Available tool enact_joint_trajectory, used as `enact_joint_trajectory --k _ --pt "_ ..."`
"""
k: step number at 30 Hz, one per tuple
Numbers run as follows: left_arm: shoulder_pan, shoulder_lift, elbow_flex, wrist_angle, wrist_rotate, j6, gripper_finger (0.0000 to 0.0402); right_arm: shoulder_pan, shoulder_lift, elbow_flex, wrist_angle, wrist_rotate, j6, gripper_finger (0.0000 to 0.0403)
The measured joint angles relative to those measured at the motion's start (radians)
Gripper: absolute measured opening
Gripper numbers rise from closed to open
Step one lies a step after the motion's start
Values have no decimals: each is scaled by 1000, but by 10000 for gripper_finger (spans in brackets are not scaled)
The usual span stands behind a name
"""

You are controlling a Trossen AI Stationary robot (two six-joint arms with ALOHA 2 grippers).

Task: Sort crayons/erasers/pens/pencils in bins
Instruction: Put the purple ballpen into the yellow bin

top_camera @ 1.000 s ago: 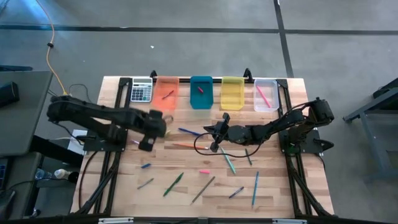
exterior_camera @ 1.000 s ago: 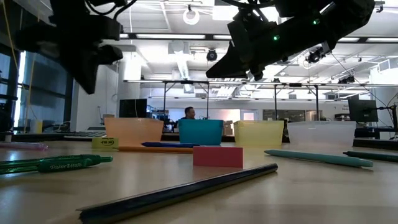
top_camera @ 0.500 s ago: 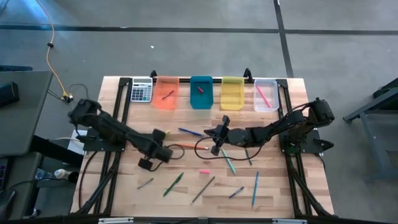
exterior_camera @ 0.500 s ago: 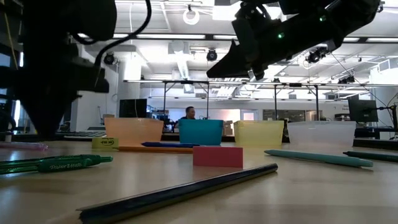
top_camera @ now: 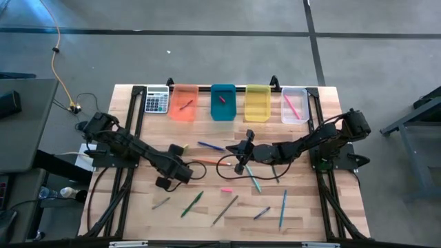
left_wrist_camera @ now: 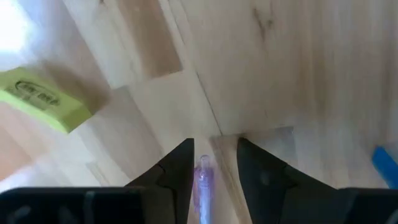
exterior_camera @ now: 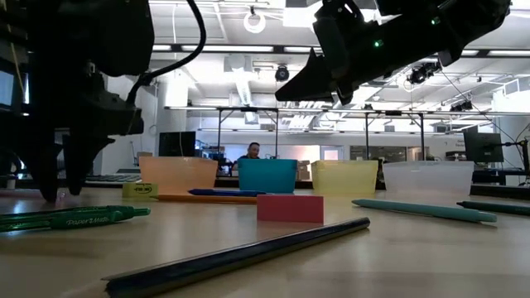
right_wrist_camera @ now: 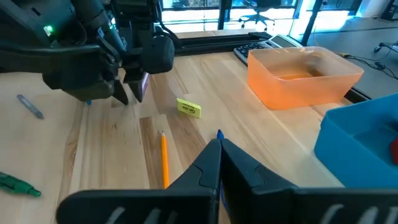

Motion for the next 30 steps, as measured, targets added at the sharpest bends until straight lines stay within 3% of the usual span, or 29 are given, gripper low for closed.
enact_joint_trajectory --k 6,30 --pt "11 -1 -9 -65 -15 -32 100 0 0 0 3 0 0 0" --pt "23 -12 -53 15 26 21 22 0 0 0 3 0 2 0"
